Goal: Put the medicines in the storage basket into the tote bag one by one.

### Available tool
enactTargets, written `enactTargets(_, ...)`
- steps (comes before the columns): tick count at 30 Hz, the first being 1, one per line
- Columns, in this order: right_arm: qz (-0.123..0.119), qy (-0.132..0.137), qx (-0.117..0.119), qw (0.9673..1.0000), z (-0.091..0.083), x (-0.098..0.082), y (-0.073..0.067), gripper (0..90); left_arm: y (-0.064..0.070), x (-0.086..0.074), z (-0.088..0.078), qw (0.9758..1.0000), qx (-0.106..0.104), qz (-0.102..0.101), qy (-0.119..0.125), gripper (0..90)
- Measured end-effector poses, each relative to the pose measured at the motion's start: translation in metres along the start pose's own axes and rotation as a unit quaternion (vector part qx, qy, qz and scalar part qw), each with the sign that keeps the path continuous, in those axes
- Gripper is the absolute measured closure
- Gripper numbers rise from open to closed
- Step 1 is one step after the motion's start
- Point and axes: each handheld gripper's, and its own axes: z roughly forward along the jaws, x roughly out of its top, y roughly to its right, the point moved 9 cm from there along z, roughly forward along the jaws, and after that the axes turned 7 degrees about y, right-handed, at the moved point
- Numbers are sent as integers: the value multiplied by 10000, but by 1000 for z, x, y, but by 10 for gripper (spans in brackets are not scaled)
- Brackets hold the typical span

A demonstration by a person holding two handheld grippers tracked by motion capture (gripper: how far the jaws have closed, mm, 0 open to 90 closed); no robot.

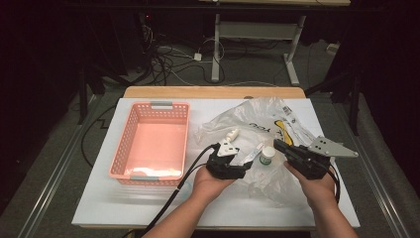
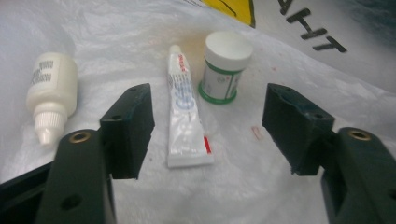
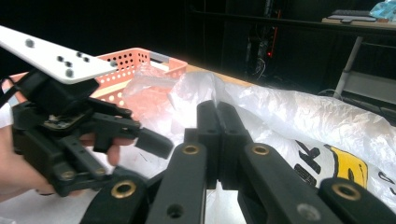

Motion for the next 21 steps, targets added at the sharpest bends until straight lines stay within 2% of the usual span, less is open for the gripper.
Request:
enactTargets(5,-15,-5,7,10000,0,-1,0,900,6,-11,-13,9998,-102,-39,-161,216)
enactTargets(11,-6,-25,-2,10000,0,-1,-1,900,12,-23,-32,9989,-160,106,-426,132)
enactTargets(14,-9,-45,-4,10000,0,-2,-1,900,13,-35,-36,9974,-70,205,-685,5)
enactTargets(18,-1,-72,-11,10000,1,-4,-1,900,7,-48,-38,9960,141,328,-823,0)
enactTargets(20,-21,-100,1,9999,2,-6,-1,900,2,-56,-37,9942,251,268,-1015,0)
enactTargets(21,-2,-118,3,9999,3,-6,-2,900,1,-59,-36,9935,243,238,-1083,0)
